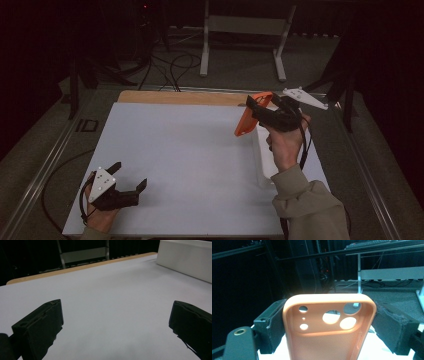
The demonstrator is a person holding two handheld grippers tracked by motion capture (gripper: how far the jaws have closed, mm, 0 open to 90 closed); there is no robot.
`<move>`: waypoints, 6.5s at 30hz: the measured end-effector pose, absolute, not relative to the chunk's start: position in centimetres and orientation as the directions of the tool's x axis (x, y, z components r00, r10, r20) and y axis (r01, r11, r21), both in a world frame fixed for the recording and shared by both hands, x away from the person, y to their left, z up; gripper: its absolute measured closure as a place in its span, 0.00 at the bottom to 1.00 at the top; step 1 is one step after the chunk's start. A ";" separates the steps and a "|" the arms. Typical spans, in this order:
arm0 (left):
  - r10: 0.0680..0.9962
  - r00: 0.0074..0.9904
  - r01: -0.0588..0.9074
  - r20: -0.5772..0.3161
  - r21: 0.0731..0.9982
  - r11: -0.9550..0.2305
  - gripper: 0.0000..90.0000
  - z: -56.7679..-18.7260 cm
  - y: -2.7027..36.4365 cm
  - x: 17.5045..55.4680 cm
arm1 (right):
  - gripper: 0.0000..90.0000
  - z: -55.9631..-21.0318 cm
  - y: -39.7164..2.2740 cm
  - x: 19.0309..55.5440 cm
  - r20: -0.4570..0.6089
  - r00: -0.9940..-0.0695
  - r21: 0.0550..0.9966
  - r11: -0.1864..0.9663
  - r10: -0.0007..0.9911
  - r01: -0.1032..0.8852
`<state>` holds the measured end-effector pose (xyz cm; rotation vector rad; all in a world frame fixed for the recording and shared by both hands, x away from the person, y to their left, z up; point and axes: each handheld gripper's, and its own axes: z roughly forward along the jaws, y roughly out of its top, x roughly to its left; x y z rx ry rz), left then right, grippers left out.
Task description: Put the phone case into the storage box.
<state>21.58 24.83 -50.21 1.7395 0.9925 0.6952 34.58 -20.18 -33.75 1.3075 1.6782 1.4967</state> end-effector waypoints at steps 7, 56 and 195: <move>0.863 0.504 0.302 0.009 0.935 -0.186 0.00 -50.2 24.9 21.6 | 0.19 -33.6 -20.2 35.0 0.197 -0.380 0.949 -0.079 0.904 0.306; 0.867 0.499 0.307 0.005 0.934 -0.182 0.00 -50.4 24.9 21.6 | 0.19 -32.9 -22.1 39.4 0.137 -0.223 0.951 -0.065 0.965 0.303; 0.866 0.500 0.290 -0.014 0.945 -0.153 0.00 -50.2 25.3 21.3 | 0.18 -43.9 -23.5 46.7 0.016 0.027 0.839 -0.028 1.000 0.543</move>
